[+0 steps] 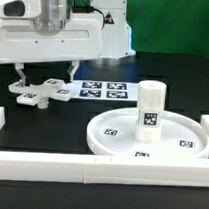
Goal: Assemble round table
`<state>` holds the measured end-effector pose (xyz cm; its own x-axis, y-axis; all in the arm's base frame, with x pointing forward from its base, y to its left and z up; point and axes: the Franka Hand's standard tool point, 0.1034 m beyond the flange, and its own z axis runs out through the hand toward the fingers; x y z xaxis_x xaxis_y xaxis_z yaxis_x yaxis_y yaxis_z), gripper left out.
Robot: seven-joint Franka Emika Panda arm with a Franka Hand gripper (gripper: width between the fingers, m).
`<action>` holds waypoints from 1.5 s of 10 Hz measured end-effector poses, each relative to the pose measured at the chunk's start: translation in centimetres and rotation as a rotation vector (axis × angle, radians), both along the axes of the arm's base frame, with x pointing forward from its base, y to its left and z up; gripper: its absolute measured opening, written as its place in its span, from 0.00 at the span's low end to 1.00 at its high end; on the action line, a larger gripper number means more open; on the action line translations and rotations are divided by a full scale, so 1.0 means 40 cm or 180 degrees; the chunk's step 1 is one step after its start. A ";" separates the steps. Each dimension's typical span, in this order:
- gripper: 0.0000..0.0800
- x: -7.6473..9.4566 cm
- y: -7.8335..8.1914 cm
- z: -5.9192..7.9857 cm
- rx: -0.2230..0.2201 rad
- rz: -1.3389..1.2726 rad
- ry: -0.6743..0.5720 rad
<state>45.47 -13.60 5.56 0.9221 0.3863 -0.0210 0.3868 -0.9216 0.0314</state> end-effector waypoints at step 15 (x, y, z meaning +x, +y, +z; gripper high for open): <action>0.81 -0.079 -0.038 -0.050 0.0063 0.0089 0.0123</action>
Offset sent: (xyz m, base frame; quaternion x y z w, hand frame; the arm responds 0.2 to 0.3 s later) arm -0.0190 -0.0041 -0.0138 0.0711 -0.0254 0.0394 0.9964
